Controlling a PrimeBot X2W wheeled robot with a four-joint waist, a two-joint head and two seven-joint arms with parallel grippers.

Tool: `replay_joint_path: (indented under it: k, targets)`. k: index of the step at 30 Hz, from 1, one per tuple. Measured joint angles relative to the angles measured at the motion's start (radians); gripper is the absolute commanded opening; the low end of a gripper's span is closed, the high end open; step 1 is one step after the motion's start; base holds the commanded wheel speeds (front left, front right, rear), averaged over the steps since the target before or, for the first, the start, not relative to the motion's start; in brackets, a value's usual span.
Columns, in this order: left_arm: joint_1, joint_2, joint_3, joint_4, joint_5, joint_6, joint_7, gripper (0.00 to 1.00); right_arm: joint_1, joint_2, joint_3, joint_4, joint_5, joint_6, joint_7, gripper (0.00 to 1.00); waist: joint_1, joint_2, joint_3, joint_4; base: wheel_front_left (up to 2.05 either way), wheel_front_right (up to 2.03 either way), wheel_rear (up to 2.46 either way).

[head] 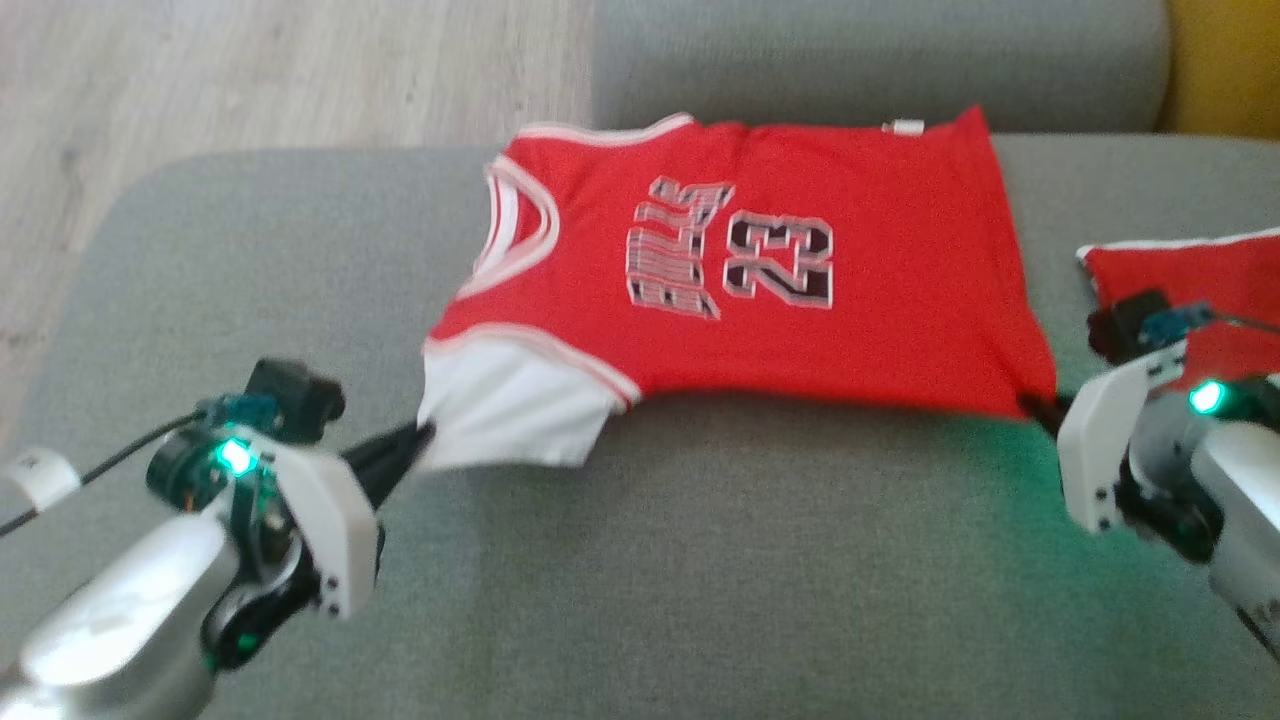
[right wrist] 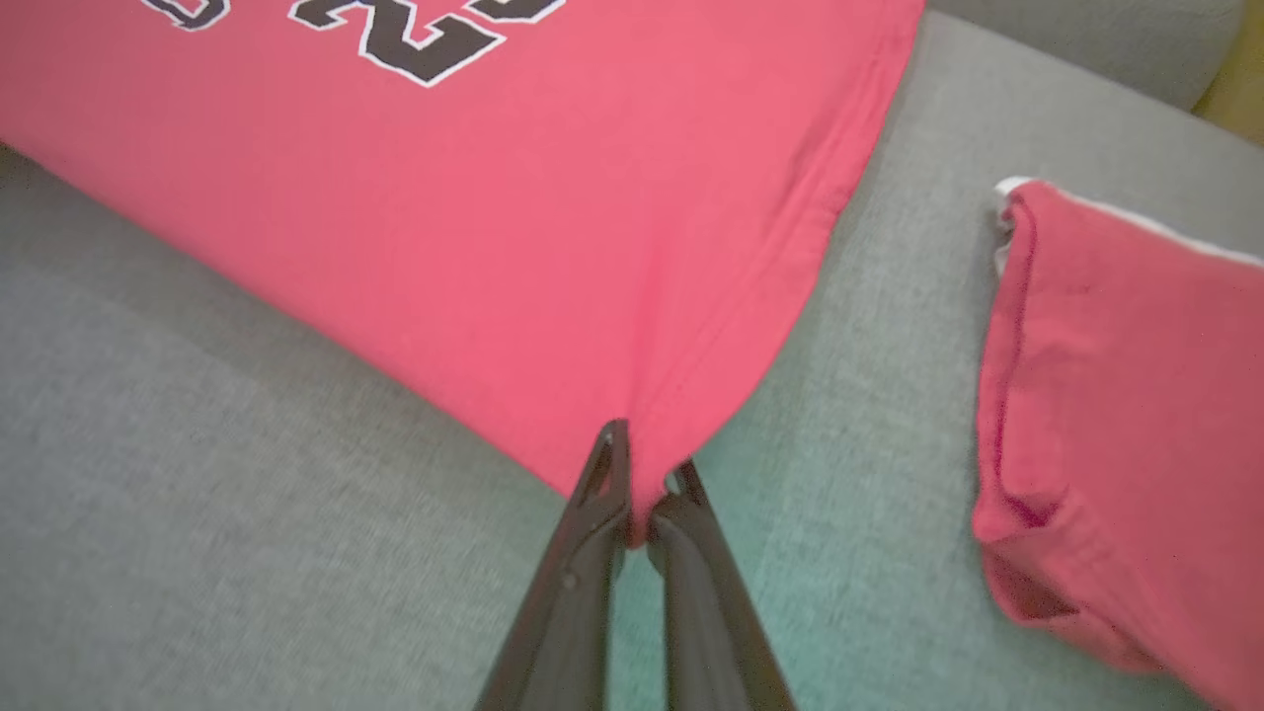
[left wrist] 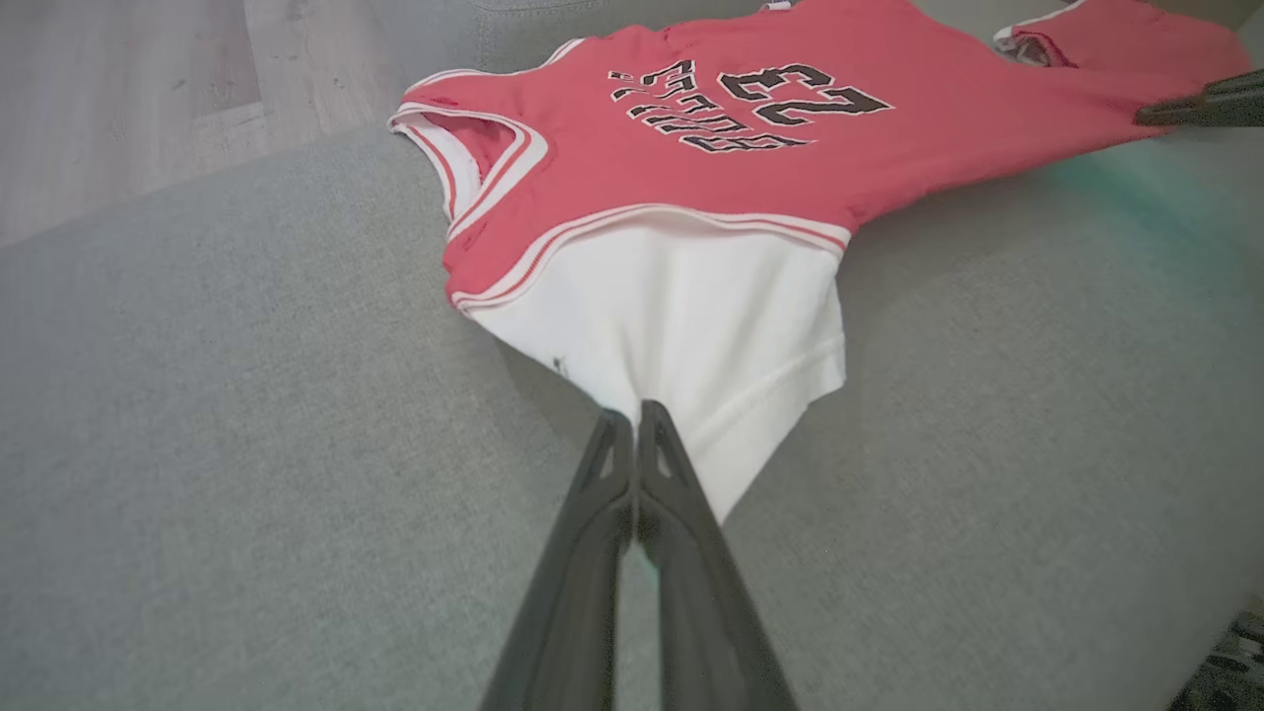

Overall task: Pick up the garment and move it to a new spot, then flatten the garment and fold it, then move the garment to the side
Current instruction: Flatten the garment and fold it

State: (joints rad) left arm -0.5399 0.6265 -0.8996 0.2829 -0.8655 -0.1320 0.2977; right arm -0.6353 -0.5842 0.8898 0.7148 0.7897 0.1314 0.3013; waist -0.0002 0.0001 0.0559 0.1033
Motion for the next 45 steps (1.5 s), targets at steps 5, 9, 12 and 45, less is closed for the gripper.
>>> replay_joint_path:
  k: [5,9,12,45]
  targets:
    - [0.081,0.102,-0.005,-0.168,-0.080,0.030,0.122,0.00,0.057,-0.059,0.050,-0.107,0.110,0.000,0.125,0.00,0.0000,0.0000,-0.053,-0.006,0.00,0.00,0.00]
    - [0.146,0.172,-0.010,-0.317,-0.129,0.074,0.193,0.00,0.099,-0.100,0.053,-0.202,0.189,0.000,0.205,0.00,-0.0001,0.0000,-0.076,-0.018,0.00,0.00,0.00]
    - [0.173,0.193,-0.013,-0.400,-0.147,0.107,0.224,0.00,0.127,-0.136,0.048,-0.262,0.221,0.000,0.230,0.00,0.0001,0.0000,-0.076,-0.023,0.00,0.00,0.00]
    - [-0.351,-0.112,0.007,0.235,0.130,0.077,0.044,0.00,-0.085,0.038,-0.192,-0.097,0.169,0.000,0.164,0.00,0.0003,0.0000,0.171,-0.059,0.00,0.00,0.00]
